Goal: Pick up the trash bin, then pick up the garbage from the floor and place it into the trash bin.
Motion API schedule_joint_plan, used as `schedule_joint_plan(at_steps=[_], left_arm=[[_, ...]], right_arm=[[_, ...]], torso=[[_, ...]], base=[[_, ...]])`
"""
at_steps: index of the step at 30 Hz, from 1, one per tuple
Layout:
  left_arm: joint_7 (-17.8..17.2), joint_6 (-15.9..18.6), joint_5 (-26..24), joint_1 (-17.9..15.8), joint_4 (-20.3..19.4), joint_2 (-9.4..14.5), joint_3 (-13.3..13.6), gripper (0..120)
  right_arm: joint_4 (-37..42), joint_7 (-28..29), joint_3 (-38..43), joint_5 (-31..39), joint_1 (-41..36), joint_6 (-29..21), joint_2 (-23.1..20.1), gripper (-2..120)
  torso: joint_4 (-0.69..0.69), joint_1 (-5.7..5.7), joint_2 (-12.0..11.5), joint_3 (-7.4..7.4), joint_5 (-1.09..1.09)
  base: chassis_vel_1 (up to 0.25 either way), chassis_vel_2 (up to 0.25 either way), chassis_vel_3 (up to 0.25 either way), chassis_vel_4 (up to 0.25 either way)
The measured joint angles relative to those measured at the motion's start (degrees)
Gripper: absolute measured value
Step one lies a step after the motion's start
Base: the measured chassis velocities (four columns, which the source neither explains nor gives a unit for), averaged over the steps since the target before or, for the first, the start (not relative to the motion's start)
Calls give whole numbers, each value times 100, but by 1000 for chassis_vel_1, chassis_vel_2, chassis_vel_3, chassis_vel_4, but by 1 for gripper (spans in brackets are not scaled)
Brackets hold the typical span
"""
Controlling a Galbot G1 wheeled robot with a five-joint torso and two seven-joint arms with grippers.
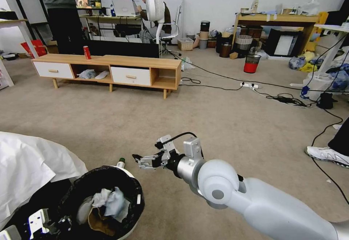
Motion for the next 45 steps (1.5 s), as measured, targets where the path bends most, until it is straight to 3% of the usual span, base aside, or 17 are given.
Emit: schedule_joint_plan(at_steps=[14, 20, 24, 28, 30, 34, 41, 45], left_arm=[[23, 6, 21, 132, -106, 4, -58, 1], [20, 8, 37, 164, -125, -17, -53, 1], [20, 9, 48, 198, -171, -50, -52, 1], [23, 9, 51, 212, -197, -64, -55, 1], [28, 9, 53, 214, -216, -72, -72, 1], [56, 9, 106, 228, -231, -94, -79, 1], [104, 9, 247, 278, -259, -174, -93, 1], [166, 9, 450, 367, -317, -341, -149, 1]], right_arm=[[152, -332, 230, 27, 30, 675, 98, 100], [205, -719, 731, 66, -67, 1314, 122, 100], [202, -1204, 1085, -76, -193, 2093, 116, 100], [185, -1390, 1235, -222, -275, 2421, 112, 100], [109, -1666, 1535, -577, -434, 2998, 63, 100], [-21, -1957, 1969, -1323, -747, 3566, -136, 100], [29, -2044, 2672, -2103, -1510, 4068, -510, 100], [119, -2019, 3248, -2565, -2249, 4213, -581, 100]], torso=[[0, -1, 0, 0, 0], [0, -1, 1, 0, 0], [0, -1, 1, 0, 0], [0, -1, 1, 0, 0], [0, -1, 1, 0, 0], [1, -1, 1, 0, 1], [-2, -1, 1, 0, 1], [2, -1, 1, 0, 1]], base=[[0, 0, 0, 0], [0, 0, 0, 0], [0, 0, 0, 0], [0, 0, 0, 0], [0, 0, 0, 0], [0, 0, 0, 0], [0, 0, 0, 0], [0, 0, 0, 0]])
